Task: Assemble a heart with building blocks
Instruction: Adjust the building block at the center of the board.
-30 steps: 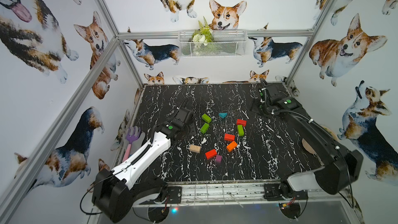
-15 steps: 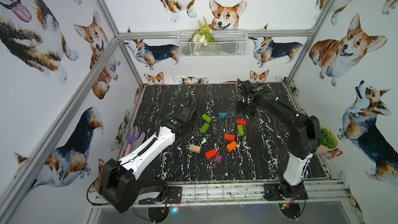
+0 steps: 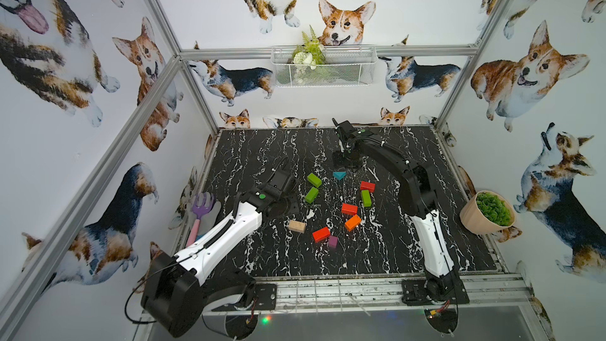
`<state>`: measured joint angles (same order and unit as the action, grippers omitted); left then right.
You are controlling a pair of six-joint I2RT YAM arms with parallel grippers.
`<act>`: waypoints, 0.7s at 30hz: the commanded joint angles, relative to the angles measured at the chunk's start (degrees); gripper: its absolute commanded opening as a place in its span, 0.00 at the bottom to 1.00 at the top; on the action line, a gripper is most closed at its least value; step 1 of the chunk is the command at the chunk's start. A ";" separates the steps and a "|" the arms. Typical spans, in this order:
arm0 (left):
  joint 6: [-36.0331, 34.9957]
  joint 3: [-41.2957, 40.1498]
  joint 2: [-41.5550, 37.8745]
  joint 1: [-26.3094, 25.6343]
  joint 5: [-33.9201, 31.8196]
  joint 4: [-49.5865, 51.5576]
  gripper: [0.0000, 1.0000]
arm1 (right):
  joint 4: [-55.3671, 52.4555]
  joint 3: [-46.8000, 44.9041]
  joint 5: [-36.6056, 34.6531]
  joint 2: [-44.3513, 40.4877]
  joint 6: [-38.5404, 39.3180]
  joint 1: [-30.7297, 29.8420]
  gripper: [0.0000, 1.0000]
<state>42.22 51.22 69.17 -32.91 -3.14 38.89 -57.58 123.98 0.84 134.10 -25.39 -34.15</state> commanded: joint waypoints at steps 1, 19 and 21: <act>1.49 -0.38 -0.61 0.03 -0.12 0.57 0.55 | -4.33 5.58 -4.11 4.31 1.83 -1.07 0.80; -0.20 -0.38 -0.18 0.12 -0.12 0.48 0.55 | -9.08 14.66 -6.78 14.03 1.74 -1.20 0.76; -0.20 -0.50 -0.11 0.11 -0.37 0.40 0.55 | -9.14 14.80 -6.15 14.18 1.99 -1.26 0.74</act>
<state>41.93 50.87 69.08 -32.86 -2.76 38.85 -66.61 138.69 -6.24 148.05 -24.16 -35.24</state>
